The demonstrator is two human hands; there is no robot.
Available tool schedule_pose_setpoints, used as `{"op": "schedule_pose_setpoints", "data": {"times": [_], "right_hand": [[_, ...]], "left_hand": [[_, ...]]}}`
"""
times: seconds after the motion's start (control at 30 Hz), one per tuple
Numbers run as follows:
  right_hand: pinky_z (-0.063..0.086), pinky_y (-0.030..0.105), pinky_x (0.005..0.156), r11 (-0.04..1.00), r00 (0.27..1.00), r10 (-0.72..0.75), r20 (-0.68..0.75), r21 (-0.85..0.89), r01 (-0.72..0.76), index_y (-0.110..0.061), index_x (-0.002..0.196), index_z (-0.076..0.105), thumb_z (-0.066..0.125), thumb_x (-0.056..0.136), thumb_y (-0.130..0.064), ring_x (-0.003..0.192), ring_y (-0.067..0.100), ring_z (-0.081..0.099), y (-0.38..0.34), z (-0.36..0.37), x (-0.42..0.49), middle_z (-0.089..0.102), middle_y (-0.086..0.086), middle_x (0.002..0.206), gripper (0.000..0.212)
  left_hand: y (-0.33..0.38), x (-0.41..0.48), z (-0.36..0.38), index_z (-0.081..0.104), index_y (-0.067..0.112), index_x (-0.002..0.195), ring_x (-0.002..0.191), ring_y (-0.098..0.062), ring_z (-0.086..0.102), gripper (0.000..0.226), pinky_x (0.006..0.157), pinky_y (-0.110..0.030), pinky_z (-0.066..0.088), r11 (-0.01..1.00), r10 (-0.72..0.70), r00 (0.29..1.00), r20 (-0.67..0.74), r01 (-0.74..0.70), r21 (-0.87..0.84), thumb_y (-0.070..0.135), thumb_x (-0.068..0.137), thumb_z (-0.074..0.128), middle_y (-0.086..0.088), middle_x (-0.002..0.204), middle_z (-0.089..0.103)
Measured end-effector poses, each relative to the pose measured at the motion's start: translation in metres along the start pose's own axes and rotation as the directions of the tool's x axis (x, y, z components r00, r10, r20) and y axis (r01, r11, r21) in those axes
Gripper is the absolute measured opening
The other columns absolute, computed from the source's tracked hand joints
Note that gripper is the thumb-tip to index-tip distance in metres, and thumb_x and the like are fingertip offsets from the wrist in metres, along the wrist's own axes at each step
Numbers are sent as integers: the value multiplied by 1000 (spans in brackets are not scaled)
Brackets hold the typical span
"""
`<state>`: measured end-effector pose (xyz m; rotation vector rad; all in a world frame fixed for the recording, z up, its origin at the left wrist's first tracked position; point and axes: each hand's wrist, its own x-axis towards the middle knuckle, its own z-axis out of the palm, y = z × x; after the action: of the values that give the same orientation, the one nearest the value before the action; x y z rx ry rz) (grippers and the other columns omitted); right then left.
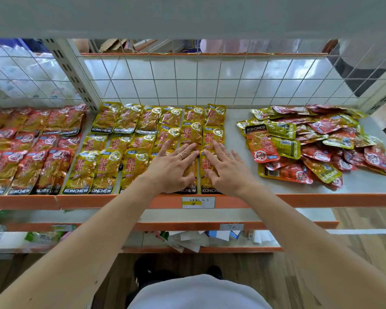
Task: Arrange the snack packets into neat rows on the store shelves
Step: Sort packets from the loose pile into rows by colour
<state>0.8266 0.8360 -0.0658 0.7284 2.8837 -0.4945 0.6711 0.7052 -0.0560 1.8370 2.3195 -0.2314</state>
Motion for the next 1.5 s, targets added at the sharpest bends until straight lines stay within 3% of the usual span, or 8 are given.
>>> {"op": "schedule_pose_setpoints", "data": {"times": [0.13, 0.27, 0.6, 0.8, 1.07, 1.17, 1.37, 1.5], "right_hand": [[-8, 40, 124, 1000, 1000, -7, -24, 18, 7, -33, 159, 11, 37, 104, -43, 154, 13, -8, 1, -4, -1, -8, -4, 167, 62], [-6, 42, 123, 996, 994, 20, -108, 86, -11, -32, 158, 17, 40, 104, -39, 154, 15, -1, 12, -19, 11, 2, -3, 168, 60], [-1, 44, 124, 992, 990, 129, 50, -11, -129, -25, 160, 10, 32, 106, -39, 154, 21, -2, 33, -46, 87, -2, 6, 168, 60], [-1, 40, 125, 997, 992, 72, 103, -15, -70, -20, 160, 7, 36, 106, -34, 154, 15, -2, 31, -46, 95, -4, 2, 168, 63], [0, 42, 125, 997, 994, 48, 94, -56, -43, -21, 160, 4, 31, 106, -37, 154, 16, -4, 25, -43, 99, -6, 2, 168, 63], [0, 43, 125, 999, 999, 25, 30, -37, -24, -24, 160, 5, 33, 105, -37, 154, 17, -4, 22, -42, 91, -5, 0, 168, 63], [-4, 45, 124, 985, 987, -157, 21, -68, 158, -31, 159, 14, 33, 106, -39, 154, 16, -6, -15, -41, 84, -1, -5, 168, 57], [-5, 45, 123, 979, 984, -164, 65, -113, 170, -27, 159, 17, 30, 106, -42, 154, 14, -4, -24, -32, 81, 6, -5, 168, 57]], "left_hand": [[-1, -1, -2, 0, 25, 161, 153, -6, -8, 76, 122, -46, -16, 998, 17, 1000, 18, -16, -59, 58, 94, 16, 8, 167, -8], [-5, 13, -17, 11, 20, 161, 153, -7, 7, 66, 125, -41, -5, 971, -90, 988, -122, 60, -234, 44, 100, 18, 6, 168, 11], [-26, 96, -28, -2, 22, 161, 154, -12, -9, 60, 125, -48, -3, 991, -84, 995, 60, 90, -97, 40, 108, 19, 7, 167, -14], [-30, 95, -25, 0, 20, 161, 154, -11, -8, 59, 123, -50, -9, 995, -100, 993, 68, 100, -1, 41, 107, 15, 7, 167, -11], [-41, 84, -26, -2, 24, 160, 153, -9, -8, 58, 124, -46, -10, 983, -121, 992, 25, 123, -139, 40, 109, 17, 9, 167, -10], [-69, 71, -32, 13, 25, 161, 154, -12, 4, 54, 124, -45, -6, 953, -212, 976, -53, 194, -234, 32, 109, 25, 9, 168, 2], [-101, 61, -28, 13, 30, 160, 154, -9, 3, 53, 122, -47, -15, 982, -187, 982, 40, 188, -19, 40, 108, 17, 12, 167, 3], [-96, 65, -25, 9, 27, 160, 154, -10, 1, 55, 123, -48, -11, 976, -219, 975, 46, 218, 22, 41, 108, 15, 8, 168, 0]]}}
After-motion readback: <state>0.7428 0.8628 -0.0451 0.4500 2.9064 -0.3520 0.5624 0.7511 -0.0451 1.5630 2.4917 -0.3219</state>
